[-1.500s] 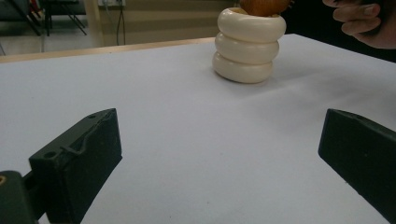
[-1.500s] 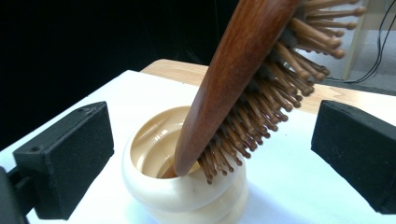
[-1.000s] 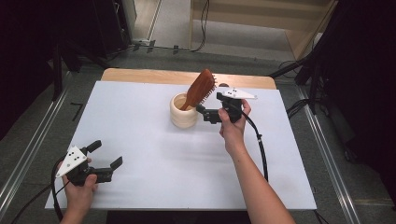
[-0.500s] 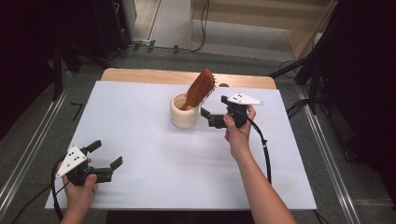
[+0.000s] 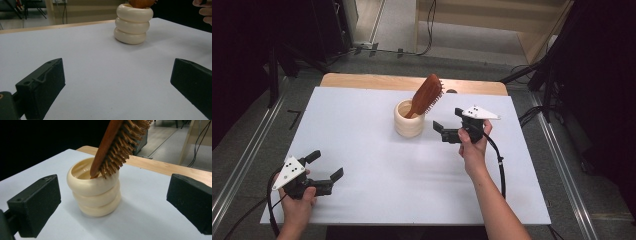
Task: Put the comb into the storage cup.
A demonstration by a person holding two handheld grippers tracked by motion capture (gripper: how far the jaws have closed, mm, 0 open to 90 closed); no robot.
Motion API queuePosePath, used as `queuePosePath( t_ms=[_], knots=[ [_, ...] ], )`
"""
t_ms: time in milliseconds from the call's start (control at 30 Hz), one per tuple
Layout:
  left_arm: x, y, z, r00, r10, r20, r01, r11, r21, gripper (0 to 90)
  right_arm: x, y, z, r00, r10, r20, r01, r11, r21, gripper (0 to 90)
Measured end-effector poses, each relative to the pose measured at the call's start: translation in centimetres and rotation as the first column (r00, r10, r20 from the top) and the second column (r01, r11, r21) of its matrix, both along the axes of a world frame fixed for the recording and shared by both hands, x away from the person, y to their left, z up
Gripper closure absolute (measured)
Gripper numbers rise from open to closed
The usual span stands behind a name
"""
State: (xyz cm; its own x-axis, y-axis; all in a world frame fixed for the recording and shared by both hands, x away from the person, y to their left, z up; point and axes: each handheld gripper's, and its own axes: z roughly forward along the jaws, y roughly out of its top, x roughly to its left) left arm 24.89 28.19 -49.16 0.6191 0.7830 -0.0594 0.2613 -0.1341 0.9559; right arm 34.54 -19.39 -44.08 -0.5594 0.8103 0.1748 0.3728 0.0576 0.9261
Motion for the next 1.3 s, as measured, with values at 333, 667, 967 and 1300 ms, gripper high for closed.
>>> queuePosePath(
  t_ms=[333, 667, 967, 1300],
  knots=[
    [0.0, 0.0, 0.0, 1.0, 0.002, -0.002, -0.002, 1.0, 0.003, 0.0, -1.0, -1.3, -0.5, 1.0, -0.004, 0.009, 0.004, 1.0, -0.007, 0.0],
    [0.0, -0.1, 0.0, 1.0, 0.003, -0.002, -0.003, 1.0, 0.003, 0.0, -1.9, -2.4, -1.1, 0.9999, -0.015, 0.008, 0.015, 0.9999, -0.008, 0.0],
    [0.0, -0.1, 0.0, 1.0, 0.004, -0.001, -0.004, 1.0, 0.003, 0.0, -2.6, -3.6, -1.7, 0.9997, -0.024, 0.006, 0.024, 0.9997, -0.009, 0.0],
    [0.0, -0.1, 0.0, 1.0, 0.007, 0.001, -0.007, 1.0, 0.004, 0.0, -3.7, -5.4, -2.8, 0.9988, -0.049, -0.003, 0.049, 0.9988, -0.002, 0.0]
  ],
)
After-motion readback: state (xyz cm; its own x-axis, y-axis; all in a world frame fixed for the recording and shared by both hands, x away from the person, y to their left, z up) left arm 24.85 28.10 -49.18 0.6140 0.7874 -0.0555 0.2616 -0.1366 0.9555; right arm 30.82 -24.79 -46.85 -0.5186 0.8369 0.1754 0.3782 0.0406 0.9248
